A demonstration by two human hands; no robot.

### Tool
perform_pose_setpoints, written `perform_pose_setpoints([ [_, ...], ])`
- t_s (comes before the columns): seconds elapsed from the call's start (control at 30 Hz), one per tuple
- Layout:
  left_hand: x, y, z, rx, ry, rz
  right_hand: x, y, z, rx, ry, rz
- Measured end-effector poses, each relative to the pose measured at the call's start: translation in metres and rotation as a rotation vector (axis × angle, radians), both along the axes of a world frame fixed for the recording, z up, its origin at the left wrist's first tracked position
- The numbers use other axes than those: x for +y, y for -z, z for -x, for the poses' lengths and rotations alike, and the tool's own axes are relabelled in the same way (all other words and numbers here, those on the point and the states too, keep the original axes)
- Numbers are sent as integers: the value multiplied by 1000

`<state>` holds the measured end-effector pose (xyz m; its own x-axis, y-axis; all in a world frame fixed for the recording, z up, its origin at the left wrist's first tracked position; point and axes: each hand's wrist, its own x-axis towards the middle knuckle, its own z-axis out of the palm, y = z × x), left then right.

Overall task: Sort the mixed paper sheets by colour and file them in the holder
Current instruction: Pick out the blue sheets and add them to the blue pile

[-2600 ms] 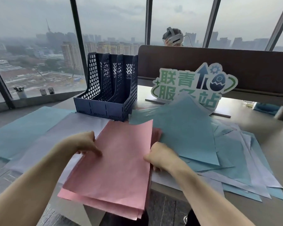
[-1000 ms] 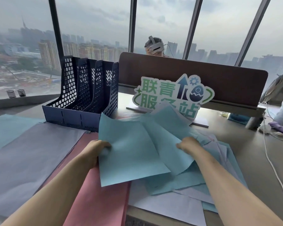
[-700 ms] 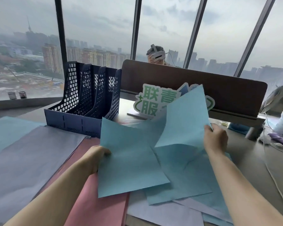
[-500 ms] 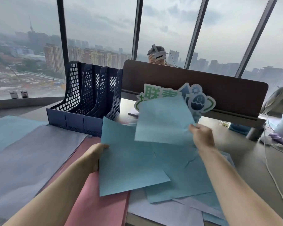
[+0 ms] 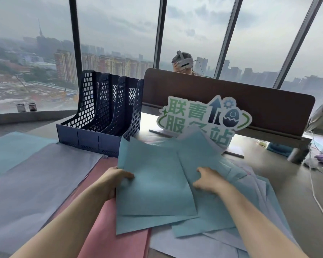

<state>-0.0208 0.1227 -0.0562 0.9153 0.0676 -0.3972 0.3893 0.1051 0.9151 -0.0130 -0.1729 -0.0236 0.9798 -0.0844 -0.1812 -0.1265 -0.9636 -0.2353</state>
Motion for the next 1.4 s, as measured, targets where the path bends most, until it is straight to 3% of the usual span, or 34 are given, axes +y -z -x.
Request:
perform_pose_setpoints([
  [0.1, 0, -3, 1, -6, -1, -20, 8, -6, 0, 115, -82, 114],
  [0.2, 0, -5, 4, 1, -16, -31, 15, 0, -8, 10, -89, 368],
  [0.33, -1, -6, 6, 2, -69, -22, 2, -3, -18, -104, 90, 380],
  [0.47, -3, -5, 6, -11, -102, 0, -15, -15, -20, -196, 206, 310],
  [0.63, -3, -6, 6, -12, -77, 12, 28, -18, -10, -370, -104, 163],
  [0.73, -3, -7, 7, 23, -79, 58, 73, -9, 1, -280, -299, 62],
  [0.83, -1, -12, 8, 49, 21, 223, 111, -4, 14, -194, -444, -39],
  [0.9, 0, -16, 11, 25, 98, 212, 126, -7, 23, -90, -499, -127],
  [0.97, 0, -15, 12, -33, 103, 116, 128, -14, 27, 81, -458, -366],
  [1.03, 0, -11, 10, -68, 47, 20, 115, -16, 18, 51, -316, -513],
  [1.13, -3, -9, 8, -52, 10, -44, 72, -13, -4, -172, -14, -98],
  [1.23, -2, -6, 6, -43, -8, -83, 21, 2, -24, 60, 222, 140],
  [1.4, -3, -8, 5, -30, -26, -86, -3, 3, -26, 49, 153, 296],
])
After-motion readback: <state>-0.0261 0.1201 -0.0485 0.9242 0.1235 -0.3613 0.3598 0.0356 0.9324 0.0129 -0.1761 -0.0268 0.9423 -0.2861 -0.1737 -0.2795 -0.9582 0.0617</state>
